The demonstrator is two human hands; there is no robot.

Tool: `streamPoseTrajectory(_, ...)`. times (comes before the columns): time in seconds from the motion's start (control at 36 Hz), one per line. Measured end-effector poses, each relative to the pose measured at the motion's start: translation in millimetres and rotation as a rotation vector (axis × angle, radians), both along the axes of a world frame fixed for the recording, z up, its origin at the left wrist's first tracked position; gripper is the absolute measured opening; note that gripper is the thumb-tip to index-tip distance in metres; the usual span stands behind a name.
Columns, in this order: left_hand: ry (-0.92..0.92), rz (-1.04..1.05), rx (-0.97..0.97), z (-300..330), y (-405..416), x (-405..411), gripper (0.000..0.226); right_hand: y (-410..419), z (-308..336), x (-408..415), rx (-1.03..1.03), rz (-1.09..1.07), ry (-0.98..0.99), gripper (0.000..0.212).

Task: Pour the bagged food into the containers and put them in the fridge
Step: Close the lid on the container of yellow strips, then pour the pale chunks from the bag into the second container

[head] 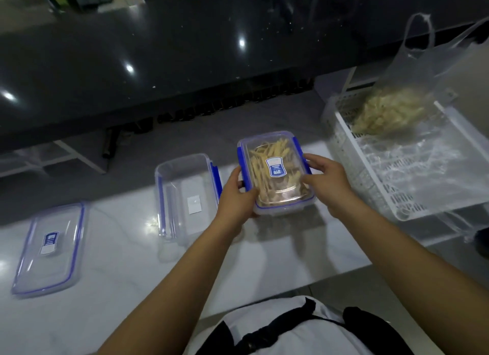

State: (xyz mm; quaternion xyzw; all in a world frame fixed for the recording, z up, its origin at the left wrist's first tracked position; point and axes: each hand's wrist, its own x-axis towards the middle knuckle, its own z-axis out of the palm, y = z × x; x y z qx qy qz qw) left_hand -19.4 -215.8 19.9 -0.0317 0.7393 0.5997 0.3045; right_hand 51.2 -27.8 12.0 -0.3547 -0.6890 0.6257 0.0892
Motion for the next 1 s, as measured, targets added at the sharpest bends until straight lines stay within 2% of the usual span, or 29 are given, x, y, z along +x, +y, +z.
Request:
streamPoseTrajectory(0.08, -0.018, 0.010, -0.008, 5, 7, -12, 0.050, 3, 1, -14, 0.035, 0.045, -0.010, 0.059)
streamPoseTrajectory(0.19, 0.001, -0.039, -0.053, 4, 9, -12, 0.052, 5, -11, -15, 0.090, 0.068, -0.029, 0.045)
streamPoseTrajectory(0.44, 0.062, -0.066, -0.087, -9, 0, -10, 0.044, -3, -29, -6, 0.133, 0.083, 0.006, 0.036)
streamPoseTrajectory(0.53, 0.121, -0.143, -0.134, -7, -2, -8, 0.049, -3, -27, -4, 0.144, 0.105, -0.013, 0.037)
streamPoseTrajectory(0.61, 0.259, -0.287, -0.254, 4, -3, -1, 0.061, 1, -14, 1, 0.183, 0.165, -0.052, 0.043)
streamPoseTrajectory(0.69, 0.507, -0.433, -0.423, 19, 2, 3, 0.067, 15, 9, 11, 0.267, 0.187, -0.008, 0.050)
streamPoseTrajectory(0.83, 0.726, -0.568, -0.394, 67, 35, -4, 0.071, 73, 61, 38, 0.372, 0.102, 0.100, 0.058)
streamPoseTrajectory(1.0, 0.972, -0.604, -0.358, 112, 104, -28, 0.072, 181, 108, 59, 0.419, -0.208, 0.146, 0.054)
